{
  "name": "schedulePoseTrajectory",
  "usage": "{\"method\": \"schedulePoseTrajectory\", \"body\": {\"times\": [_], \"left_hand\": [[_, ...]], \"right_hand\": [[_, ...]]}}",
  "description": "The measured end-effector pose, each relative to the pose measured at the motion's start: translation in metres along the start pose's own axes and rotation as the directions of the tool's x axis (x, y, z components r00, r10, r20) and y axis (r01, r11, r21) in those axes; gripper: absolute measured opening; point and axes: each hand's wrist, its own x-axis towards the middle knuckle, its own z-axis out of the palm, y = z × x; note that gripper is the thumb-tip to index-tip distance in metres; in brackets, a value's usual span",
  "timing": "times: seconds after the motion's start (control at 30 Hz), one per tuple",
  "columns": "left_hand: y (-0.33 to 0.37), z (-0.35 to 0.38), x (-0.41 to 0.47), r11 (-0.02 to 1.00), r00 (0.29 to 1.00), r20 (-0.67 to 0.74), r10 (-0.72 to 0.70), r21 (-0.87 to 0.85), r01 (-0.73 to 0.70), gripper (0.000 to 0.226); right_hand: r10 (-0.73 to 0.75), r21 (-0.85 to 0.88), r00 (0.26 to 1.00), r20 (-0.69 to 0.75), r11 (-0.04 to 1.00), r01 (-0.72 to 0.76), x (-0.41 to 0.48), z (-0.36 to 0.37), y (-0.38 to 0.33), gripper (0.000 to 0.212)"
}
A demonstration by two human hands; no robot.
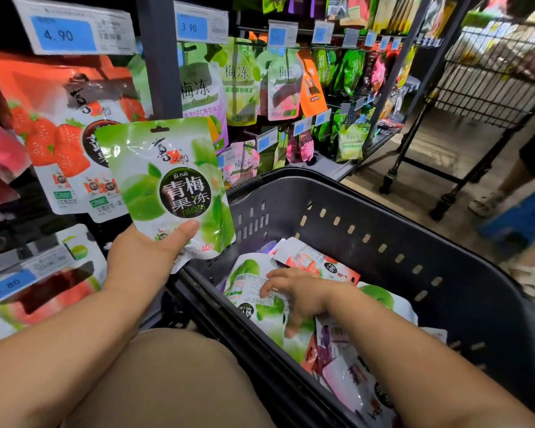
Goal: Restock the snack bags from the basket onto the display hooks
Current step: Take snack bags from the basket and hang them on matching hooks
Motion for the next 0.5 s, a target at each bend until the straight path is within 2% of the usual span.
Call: {"method": "schedulePoseTrajectory", "body": {"times": [0.23,0.43,0.5], "left_hand": [[0.002,0.000,-0.001,1.000,1.000,0.005,-0.016,-0.007,0.016,0.044],[0.003,-0.001,-0.002,0.999,1.000,0.000,-0.024,0.032,0.024,0.040],[0.005,-0.001,-0.002,0.998,1.000,-0.003,-0.031,0.046,0.031,0.039]], "right_hand": [[-0.013,0.184,0.990,-0.142,0.982,0.040,-0.001,0.006,0.008,0.056],[0.000,0.418,0.988,-0.155,0.906,0.066,0.003,0.012,0.011,0.028],[-0.011,0.435,0.986,-0.168,0.897,0.084,0.005,0.014,0.011,0.027]]}}
